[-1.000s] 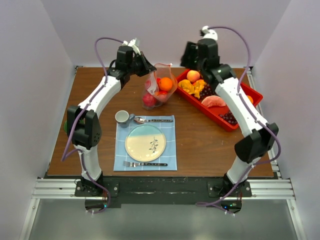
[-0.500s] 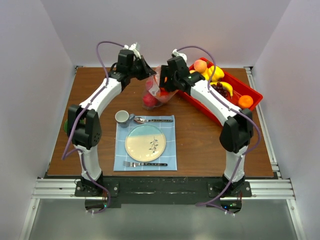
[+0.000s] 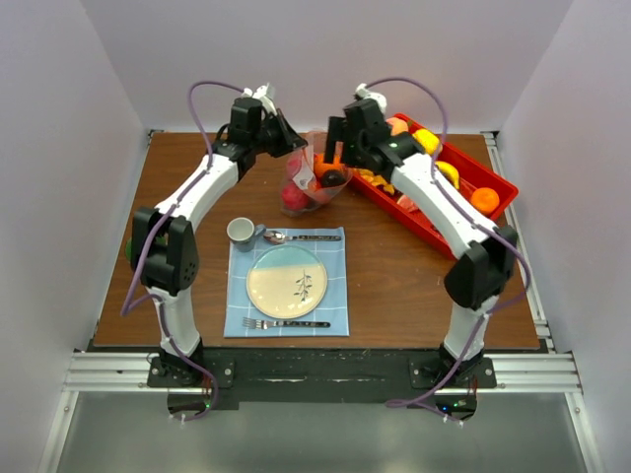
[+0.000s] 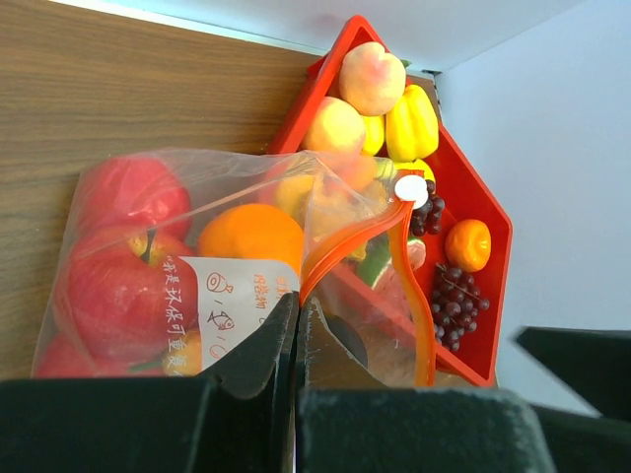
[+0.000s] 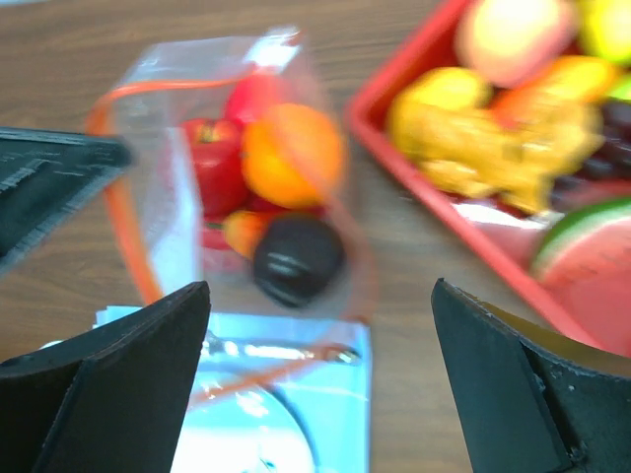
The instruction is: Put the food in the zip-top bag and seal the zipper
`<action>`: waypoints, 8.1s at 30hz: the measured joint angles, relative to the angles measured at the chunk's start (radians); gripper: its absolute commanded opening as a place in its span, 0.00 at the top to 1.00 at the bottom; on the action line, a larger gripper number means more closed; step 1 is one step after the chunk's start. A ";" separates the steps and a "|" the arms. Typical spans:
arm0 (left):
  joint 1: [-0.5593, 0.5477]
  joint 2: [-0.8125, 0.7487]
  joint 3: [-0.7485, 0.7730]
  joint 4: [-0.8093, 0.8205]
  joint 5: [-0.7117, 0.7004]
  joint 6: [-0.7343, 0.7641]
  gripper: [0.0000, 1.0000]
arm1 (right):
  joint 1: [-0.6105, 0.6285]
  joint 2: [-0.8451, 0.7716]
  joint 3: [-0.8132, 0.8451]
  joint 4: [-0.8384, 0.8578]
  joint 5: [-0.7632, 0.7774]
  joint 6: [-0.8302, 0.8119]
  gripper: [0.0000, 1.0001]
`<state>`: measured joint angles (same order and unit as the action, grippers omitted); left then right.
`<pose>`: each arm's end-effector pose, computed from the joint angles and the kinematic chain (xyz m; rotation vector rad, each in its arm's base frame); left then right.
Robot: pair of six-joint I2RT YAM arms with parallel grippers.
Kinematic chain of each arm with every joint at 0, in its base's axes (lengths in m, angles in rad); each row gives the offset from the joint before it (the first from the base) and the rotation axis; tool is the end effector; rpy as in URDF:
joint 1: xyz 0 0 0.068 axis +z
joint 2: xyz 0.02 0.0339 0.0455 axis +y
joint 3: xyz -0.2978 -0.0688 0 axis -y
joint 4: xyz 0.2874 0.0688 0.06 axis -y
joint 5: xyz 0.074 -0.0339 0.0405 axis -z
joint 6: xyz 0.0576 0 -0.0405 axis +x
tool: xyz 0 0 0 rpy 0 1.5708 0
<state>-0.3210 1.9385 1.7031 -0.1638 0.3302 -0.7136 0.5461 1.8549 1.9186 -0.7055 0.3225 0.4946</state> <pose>0.5055 -0.1878 0.3328 -0.1796 2.0782 -0.9805 0.4278 0.2386 0.4005 0.1213 2.1808 0.2351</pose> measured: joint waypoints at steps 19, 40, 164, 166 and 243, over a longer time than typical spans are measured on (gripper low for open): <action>0.022 -0.020 0.000 0.017 0.034 0.000 1.00 | -0.692 -0.290 -0.485 -0.035 -0.009 0.021 0.05; 0.025 -0.020 -0.017 0.036 0.052 -0.001 1.00 | -0.724 -0.040 -0.342 -0.017 0.037 0.022 0.10; 0.047 -0.042 -0.033 0.018 0.051 -0.007 1.00 | 0.083 0.279 0.346 0.008 0.002 -0.026 0.04; 0.047 -0.042 -0.027 0.012 0.048 -0.007 1.00 | 0.083 0.235 0.328 0.005 0.014 -0.030 0.06; 0.047 0.016 0.173 -0.126 -0.008 0.072 1.00 | -0.428 0.545 0.159 0.573 -0.154 0.427 0.01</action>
<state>-0.2741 1.9549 1.8759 -0.2893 0.3225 -0.6418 0.1177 2.4001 2.0781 -0.1329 0.1688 0.9215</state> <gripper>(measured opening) 0.018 0.985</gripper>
